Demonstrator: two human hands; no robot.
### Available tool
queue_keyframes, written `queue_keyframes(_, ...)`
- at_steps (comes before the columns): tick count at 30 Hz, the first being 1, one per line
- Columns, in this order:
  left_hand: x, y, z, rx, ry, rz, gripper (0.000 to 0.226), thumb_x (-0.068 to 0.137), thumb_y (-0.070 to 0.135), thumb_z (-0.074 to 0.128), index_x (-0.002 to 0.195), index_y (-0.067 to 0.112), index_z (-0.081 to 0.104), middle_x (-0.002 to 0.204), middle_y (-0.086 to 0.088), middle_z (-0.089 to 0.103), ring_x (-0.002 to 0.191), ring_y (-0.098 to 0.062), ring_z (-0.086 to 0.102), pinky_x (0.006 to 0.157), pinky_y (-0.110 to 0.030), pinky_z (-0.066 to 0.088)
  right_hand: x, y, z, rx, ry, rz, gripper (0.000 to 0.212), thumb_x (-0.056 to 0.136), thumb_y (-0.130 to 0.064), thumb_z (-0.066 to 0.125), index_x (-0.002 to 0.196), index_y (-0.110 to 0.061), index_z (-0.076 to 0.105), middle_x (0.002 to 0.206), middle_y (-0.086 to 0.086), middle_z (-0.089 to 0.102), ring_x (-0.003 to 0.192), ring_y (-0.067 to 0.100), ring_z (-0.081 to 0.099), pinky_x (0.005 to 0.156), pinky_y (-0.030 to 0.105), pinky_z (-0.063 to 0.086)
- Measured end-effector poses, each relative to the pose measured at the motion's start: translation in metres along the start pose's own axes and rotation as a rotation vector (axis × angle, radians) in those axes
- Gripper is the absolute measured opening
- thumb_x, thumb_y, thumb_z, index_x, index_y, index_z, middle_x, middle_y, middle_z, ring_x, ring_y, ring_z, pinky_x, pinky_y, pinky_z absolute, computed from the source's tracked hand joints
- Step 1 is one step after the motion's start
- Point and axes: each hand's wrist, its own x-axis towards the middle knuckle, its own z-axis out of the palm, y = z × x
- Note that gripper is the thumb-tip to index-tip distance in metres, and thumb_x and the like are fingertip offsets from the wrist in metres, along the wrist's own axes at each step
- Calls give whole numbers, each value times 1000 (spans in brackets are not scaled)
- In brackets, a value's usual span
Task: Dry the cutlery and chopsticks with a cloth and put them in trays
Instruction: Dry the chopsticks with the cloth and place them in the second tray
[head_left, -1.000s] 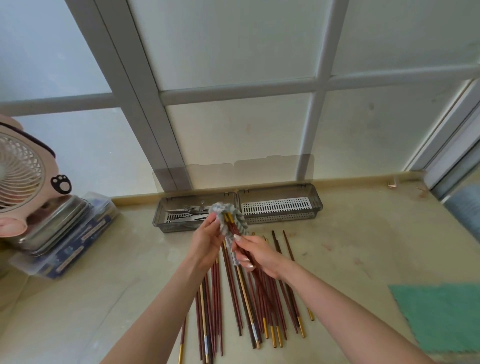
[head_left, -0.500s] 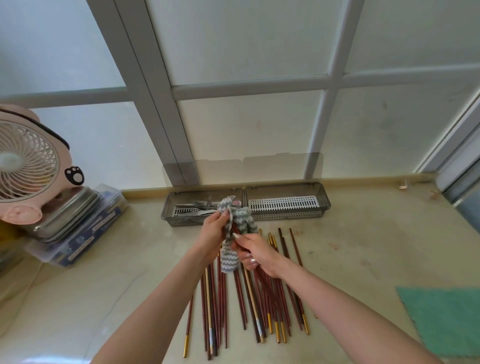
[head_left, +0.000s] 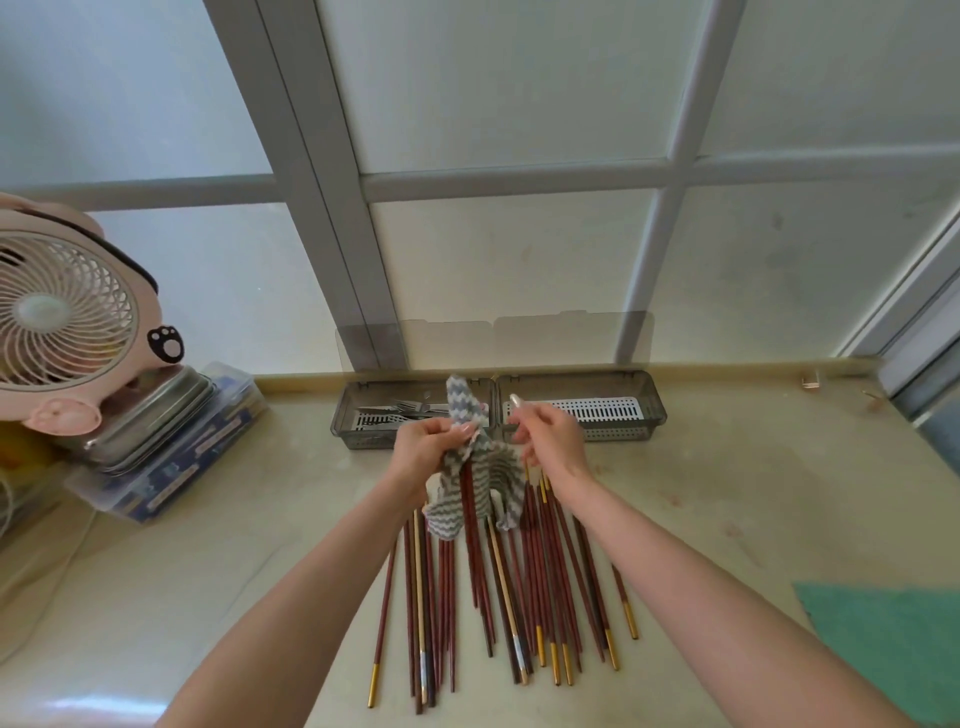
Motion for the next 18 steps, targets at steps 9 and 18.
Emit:
queue_keyframes(9, -2, 1, 6, 264, -137, 18, 27, 86, 23, 64, 85, -4, 66, 77, -11, 67, 66, -14, 64, 59, -20, 52, 12, -6, -1, 288, -245, 126, 23, 86, -12, 65, 109, -11, 67, 93, 7, 70, 73, 13, 62, 65, 23, 51)
queue_keyframes(18, 2, -7, 15, 467, 26, 39, 9, 84, 13, 66, 79, 6, 63, 81, -11, 65, 76, -20, 61, 64, -29, 51, 10, -7, 11, -140, -86, -65, 16, 87, -19, 67, 75, -8, 68, 70, 6, 68, 62, 17, 65, 59, 22, 54)
